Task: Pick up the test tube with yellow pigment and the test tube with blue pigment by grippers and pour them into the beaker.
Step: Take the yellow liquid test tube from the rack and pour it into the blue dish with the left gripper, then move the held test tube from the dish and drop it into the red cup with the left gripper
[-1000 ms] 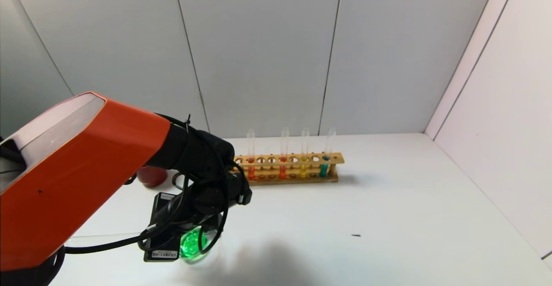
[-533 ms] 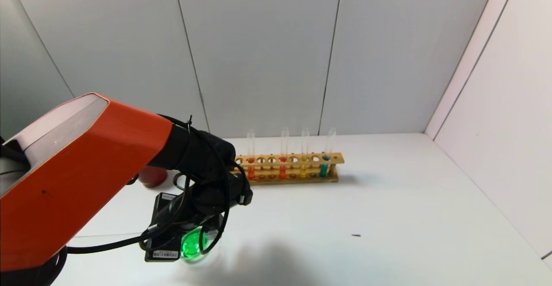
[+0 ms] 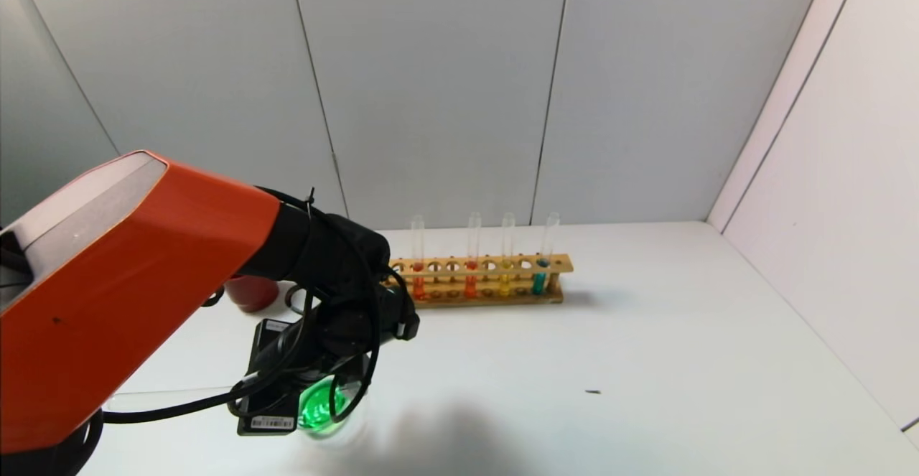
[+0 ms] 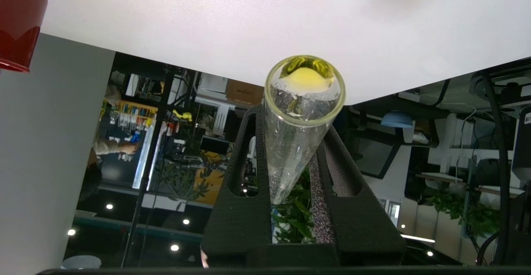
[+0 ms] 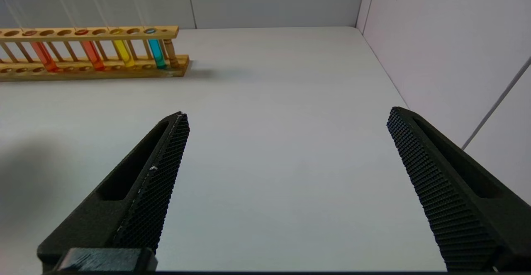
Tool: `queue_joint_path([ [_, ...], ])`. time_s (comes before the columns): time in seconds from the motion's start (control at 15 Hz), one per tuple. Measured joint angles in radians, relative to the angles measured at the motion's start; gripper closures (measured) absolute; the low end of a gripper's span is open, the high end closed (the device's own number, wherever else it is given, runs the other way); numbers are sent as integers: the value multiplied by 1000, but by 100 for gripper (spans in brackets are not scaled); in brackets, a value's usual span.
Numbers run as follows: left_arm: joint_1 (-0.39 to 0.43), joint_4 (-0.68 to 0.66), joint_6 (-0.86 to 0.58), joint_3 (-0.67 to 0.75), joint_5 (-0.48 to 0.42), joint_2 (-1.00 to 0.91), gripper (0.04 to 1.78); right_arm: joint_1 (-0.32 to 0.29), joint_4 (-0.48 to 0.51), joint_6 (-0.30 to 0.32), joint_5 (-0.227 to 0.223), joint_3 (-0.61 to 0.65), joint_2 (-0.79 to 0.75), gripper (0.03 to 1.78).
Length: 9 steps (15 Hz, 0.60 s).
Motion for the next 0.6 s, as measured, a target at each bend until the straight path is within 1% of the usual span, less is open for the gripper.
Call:
queue_joint_path([
  [0.2,-1,-2,-9,4,-20,-47,150,0,0,0,0,0,0,7],
  [0.33,-3,-3,-21,16,-55,-94,150,0,0,0,0,0,0,7],
  [0.6,-11,-7,-103,33,-110,-199,150,0,0,0,0,0,0,7],
])
